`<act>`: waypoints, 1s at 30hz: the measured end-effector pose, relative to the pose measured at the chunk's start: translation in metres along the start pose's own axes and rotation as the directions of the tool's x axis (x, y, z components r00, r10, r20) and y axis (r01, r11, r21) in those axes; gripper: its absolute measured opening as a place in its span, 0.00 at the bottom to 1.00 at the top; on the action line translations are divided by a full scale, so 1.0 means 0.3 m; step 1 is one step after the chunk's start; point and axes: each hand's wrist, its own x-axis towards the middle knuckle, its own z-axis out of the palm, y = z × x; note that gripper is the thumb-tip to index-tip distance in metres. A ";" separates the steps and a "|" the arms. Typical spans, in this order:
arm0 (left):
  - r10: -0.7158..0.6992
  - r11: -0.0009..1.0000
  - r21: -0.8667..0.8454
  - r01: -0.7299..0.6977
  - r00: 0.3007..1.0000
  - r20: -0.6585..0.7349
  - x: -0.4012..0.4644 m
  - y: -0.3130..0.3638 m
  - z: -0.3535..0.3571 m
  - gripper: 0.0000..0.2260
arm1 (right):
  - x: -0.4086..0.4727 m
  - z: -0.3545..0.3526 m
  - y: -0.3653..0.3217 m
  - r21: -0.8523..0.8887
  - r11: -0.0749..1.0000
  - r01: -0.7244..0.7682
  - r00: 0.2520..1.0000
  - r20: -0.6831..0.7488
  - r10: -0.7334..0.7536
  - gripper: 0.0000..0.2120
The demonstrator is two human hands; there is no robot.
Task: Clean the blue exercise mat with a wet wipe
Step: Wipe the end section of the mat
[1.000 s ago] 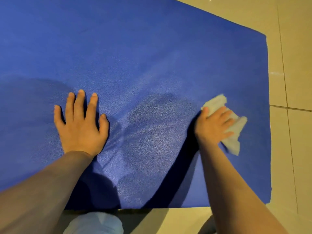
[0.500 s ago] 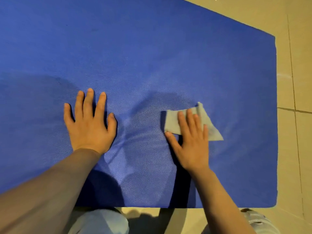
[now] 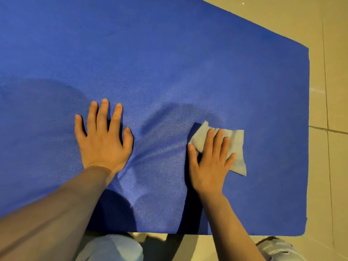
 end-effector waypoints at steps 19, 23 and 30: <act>-0.001 1.000 0.012 0.001 1.000 0.009 0.003 -0.002 -0.004 0.27 | 0.282 -0.103 0.047 0.047 0.999 0.008 0.999 0.047 -0.011 0.31; -0.003 1.000 0.002 0.003 1.000 0.000 0.002 0.005 -0.005 0.27 | 0.334 -0.161 0.194 -0.042 0.996 -0.077 0.996 0.038 0.079 0.31; -0.002 1.000 -0.006 0.002 1.000 0.000 -0.001 0.004 -0.002 0.27 | 0.152 -0.074 0.131 0.042 0.991 -0.124 0.989 -0.082 0.127 0.33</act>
